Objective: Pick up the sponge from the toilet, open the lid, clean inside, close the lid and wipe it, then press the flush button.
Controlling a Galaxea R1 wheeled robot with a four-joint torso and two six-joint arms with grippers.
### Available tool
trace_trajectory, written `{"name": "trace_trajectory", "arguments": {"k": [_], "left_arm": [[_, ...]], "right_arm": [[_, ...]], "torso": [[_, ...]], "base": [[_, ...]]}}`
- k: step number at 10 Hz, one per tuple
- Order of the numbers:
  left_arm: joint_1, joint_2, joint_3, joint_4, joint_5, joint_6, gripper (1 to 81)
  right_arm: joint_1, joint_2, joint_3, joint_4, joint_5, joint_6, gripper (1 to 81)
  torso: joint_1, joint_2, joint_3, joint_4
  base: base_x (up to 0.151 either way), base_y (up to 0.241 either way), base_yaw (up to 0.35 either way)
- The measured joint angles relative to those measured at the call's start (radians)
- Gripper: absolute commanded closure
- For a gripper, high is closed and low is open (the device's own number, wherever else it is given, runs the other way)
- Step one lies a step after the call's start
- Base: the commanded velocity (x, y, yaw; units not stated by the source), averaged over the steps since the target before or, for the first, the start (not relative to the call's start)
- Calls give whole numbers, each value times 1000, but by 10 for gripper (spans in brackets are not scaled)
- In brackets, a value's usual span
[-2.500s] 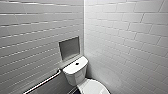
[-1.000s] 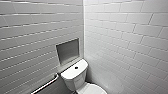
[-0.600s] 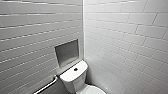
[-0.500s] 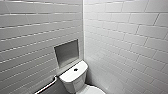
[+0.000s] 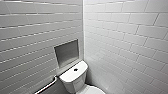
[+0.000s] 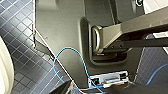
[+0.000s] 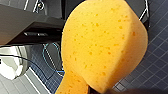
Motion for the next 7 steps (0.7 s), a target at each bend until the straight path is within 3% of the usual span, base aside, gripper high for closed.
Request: {"name": "trace_trajectory", "arguments": {"k": [3, 7], "left_arm": [[-4, -60, 65, 0, -1, -1, 10], [-19, -206, 285, -1, -3, -3, 10]], "right_arm": [[0, -92, 119, 0, 36, 4, 811], [-1, -199, 253, 0, 76, 4, 811]], "torso": [[0, 0, 0, 0], [0, 0, 0, 0]], "base": [[0, 0, 0], [0, 0, 0]]}}
